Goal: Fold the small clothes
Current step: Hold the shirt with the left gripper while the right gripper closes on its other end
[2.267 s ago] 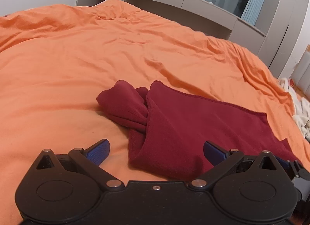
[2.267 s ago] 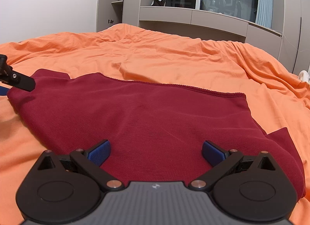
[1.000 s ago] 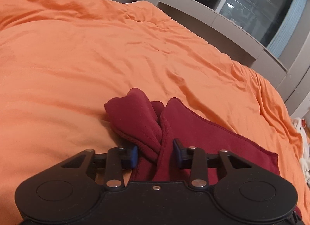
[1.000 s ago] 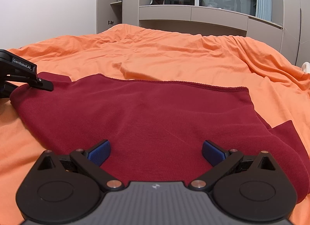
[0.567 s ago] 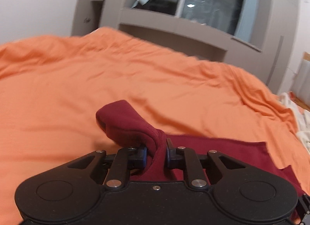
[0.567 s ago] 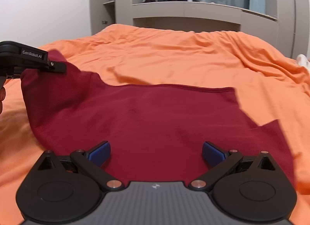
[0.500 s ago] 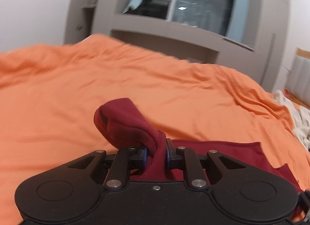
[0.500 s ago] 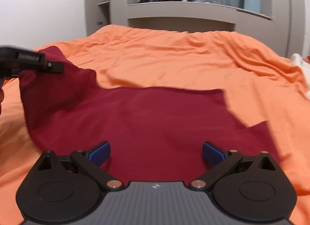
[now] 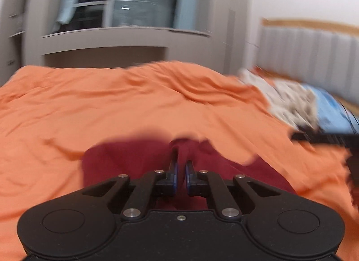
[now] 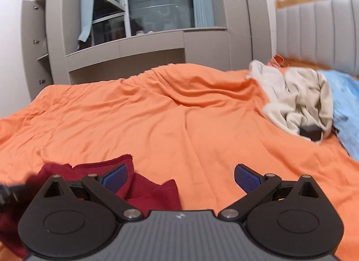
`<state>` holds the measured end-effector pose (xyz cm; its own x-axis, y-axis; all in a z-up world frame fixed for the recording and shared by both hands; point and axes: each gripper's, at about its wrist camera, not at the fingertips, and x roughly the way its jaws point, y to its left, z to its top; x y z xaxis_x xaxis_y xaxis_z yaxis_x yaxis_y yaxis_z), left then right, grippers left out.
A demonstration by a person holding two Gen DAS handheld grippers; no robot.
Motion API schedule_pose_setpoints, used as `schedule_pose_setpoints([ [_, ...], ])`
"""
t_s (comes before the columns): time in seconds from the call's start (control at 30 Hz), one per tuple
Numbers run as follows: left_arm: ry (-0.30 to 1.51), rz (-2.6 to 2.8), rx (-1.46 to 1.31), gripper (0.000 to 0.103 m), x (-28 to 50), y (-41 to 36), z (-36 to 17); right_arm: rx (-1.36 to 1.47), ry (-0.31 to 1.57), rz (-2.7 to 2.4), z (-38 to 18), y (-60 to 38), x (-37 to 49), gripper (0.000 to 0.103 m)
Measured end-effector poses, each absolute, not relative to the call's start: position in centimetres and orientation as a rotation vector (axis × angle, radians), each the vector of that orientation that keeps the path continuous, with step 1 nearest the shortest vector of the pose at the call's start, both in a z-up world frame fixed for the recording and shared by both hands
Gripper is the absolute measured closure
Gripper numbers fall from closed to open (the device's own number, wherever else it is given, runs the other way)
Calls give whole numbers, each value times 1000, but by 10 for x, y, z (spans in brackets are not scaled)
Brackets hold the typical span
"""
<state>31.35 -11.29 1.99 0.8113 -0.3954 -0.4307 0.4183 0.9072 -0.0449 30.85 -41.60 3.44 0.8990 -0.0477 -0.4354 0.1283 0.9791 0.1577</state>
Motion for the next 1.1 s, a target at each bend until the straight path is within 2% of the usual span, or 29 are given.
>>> schedule_pose_setpoints([
  [0.1,488,-458,159,95,306,-139,-2,189,465,-63,28,-412,310,0],
  [0.2,533,-478,157,88,306,-143,-15,178,472,-23,22,-404,314,0],
  [0.33,540,-511,115,64,303,-133,-13,206,474,52,14,-399,318,0],
  [0.47,516,-537,126,29,284,-130,-9,253,458,144,13,-393,318,0],
  [0.67,413,-507,255,19,253,-128,-5,327,466,268,11,-378,334,0],
  [0.87,440,-436,226,14,255,-107,-6,493,546,395,3,-372,365,1],
  [1.0,472,-423,220,15,257,-100,-9,491,582,425,1,-358,383,14],
  [1.1,477,-429,240,16,255,-99,-11,439,602,420,0,-343,397,28],
])
